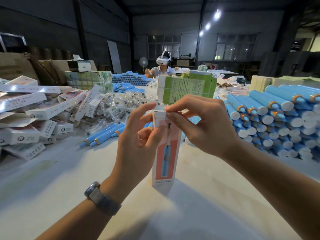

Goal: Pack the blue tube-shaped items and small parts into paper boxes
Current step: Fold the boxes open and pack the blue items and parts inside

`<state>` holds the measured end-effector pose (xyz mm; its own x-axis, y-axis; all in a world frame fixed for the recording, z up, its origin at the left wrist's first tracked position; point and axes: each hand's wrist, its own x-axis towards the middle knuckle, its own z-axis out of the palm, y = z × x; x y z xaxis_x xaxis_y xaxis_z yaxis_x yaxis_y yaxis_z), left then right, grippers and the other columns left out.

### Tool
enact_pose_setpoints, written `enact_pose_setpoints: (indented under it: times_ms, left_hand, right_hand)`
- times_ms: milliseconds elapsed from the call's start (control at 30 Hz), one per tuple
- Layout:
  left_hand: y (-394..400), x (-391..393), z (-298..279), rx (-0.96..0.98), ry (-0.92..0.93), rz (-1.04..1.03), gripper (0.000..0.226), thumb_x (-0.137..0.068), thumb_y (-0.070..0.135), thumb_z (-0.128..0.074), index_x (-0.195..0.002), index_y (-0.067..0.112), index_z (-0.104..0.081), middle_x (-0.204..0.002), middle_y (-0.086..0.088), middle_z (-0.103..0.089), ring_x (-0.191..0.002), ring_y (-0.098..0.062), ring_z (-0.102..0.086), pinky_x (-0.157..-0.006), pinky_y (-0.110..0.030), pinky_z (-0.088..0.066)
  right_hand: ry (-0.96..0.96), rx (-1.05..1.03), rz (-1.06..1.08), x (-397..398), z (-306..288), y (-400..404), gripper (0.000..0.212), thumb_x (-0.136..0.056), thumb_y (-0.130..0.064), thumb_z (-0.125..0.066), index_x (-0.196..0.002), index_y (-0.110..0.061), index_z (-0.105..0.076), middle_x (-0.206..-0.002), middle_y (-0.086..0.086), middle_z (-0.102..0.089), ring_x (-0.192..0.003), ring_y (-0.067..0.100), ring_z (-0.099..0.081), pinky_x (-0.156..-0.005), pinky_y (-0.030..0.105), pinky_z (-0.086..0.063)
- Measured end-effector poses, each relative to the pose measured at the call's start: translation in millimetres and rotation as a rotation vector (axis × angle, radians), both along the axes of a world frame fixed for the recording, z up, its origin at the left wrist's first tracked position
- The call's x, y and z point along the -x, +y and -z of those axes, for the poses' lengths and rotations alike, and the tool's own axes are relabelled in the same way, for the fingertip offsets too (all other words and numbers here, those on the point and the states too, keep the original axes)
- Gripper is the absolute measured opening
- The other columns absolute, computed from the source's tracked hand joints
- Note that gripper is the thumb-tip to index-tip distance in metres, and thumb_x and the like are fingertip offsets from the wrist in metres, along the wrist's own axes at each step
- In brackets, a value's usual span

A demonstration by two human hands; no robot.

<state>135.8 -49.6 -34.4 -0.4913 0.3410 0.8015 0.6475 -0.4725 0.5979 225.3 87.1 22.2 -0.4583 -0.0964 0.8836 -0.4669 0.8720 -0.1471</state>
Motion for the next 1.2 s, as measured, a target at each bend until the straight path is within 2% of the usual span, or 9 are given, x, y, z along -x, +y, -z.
enact_pose_setpoints:
  times_ms: [233,333,467,633,733,833,1033,1133,1200]
  left_hand:
    - [-1,-1,-1,0.019,0.020,0.047,0.037,-0.090,0.033,-0.060,-0.117,0.058,-0.055,-0.112,0.018,-0.069,-0.090,-0.003,-0.070,-0.070,-0.023,-0.058]
    - [-1,0,-2,0.030,0.053,0.018,0.036,-0.093,0.031,-0.058,-0.119,0.055,-0.054,-0.111,0.025,-0.067,-0.096,0.000,-0.069,-0.070,-0.018,-0.057]
    - [-1,-1,-3,0.025,0.098,-0.003,0.027,-0.099,0.022,-0.059,-0.119,0.039,-0.051,-0.110,0.031,-0.064,-0.098,0.005,-0.067,-0.069,-0.016,-0.056]
    - [-2,-1,-2,0.028,0.118,-0.024,0.017,-0.097,0.024,-0.056,-0.112,0.032,-0.052,-0.109,0.028,-0.064,-0.093,0.004,-0.068,-0.071,-0.023,-0.060]
    - [-1,0,-1,0.033,0.119,-0.046,0.022,-0.097,0.016,-0.056,-0.109,0.034,-0.050,-0.106,0.026,-0.064,-0.091,0.003,-0.068,-0.070,-0.022,-0.060]
    - [-1,1,-1,0.001,0.105,-0.038,0.026,-0.095,0.017,-0.054,-0.110,0.038,-0.050,-0.103,0.012,-0.064,-0.084,0.000,-0.068,-0.069,-0.025,-0.059]
    - [1,8,2,-0.028,0.118,-0.050,0.018,-0.095,0.024,-0.058,-0.107,0.036,-0.051,-0.098,0.011,-0.062,-0.078,-0.005,-0.065,-0.069,-0.034,-0.058]
    - [2,9,4,-0.037,0.120,-0.037,0.015,-0.096,0.024,-0.053,-0.106,0.035,-0.052,-0.099,0.018,-0.062,-0.080,-0.002,-0.065,-0.068,-0.024,-0.056]
    - [2,10,5,-0.031,0.110,-0.048,0.021,-0.098,0.026,-0.050,-0.107,0.044,-0.054,-0.101,0.019,-0.064,-0.083,-0.002,-0.066,-0.069,-0.026,-0.057]
  right_hand:
    - [-0.103,0.072,0.018,-6,-10,0,0.005,-0.086,-0.011,-0.067,-0.088,-0.013,-0.072,-0.079,-0.009,-0.067,-0.076,0.009,-0.064,-0.058,0.020,-0.052]
    - [-0.168,0.076,-0.009,-8,-14,2,0.007,-0.086,-0.012,-0.066,-0.089,-0.013,-0.072,-0.082,-0.007,-0.068,-0.079,0.010,-0.065,-0.058,0.023,-0.053]
    - [-0.244,0.084,-0.029,-9,-17,5,0.009,-0.086,-0.012,-0.065,-0.091,-0.012,-0.073,-0.086,-0.002,-0.070,-0.082,0.010,-0.065,-0.058,0.020,-0.052]
    - [-0.287,0.063,-0.043,-10,-20,8,0.010,-0.088,-0.016,-0.065,-0.093,-0.015,-0.073,-0.090,-0.001,-0.070,-0.085,0.012,-0.066,-0.059,0.017,-0.050]
    - [-0.279,0.055,-0.055,-10,-20,10,0.010,-0.088,-0.017,-0.065,-0.094,-0.017,-0.073,-0.092,0.001,-0.070,-0.088,0.012,-0.066,-0.059,0.018,-0.050]
    - [-0.247,0.022,-0.053,-8,-14,10,0.012,-0.088,-0.018,-0.067,-0.098,-0.015,-0.074,-0.096,0.000,-0.071,-0.091,0.011,-0.067,-0.061,0.023,-0.054]
    - [-0.235,0.122,-0.110,2,0,8,0.013,-0.086,-0.015,-0.071,-0.098,-0.014,-0.074,-0.103,0.001,-0.067,-0.098,0.014,-0.064,-0.072,0.029,-0.055]
    - [-0.247,0.189,-0.126,3,2,7,0.013,-0.086,-0.017,-0.071,-0.099,-0.018,-0.074,-0.103,0.002,-0.065,-0.098,0.013,-0.063,-0.072,0.031,-0.055]
    - [-0.209,0.180,-0.055,5,4,7,0.014,-0.087,-0.017,-0.072,-0.100,-0.020,-0.075,-0.102,0.002,-0.062,-0.095,0.013,-0.062,-0.068,0.028,-0.053]
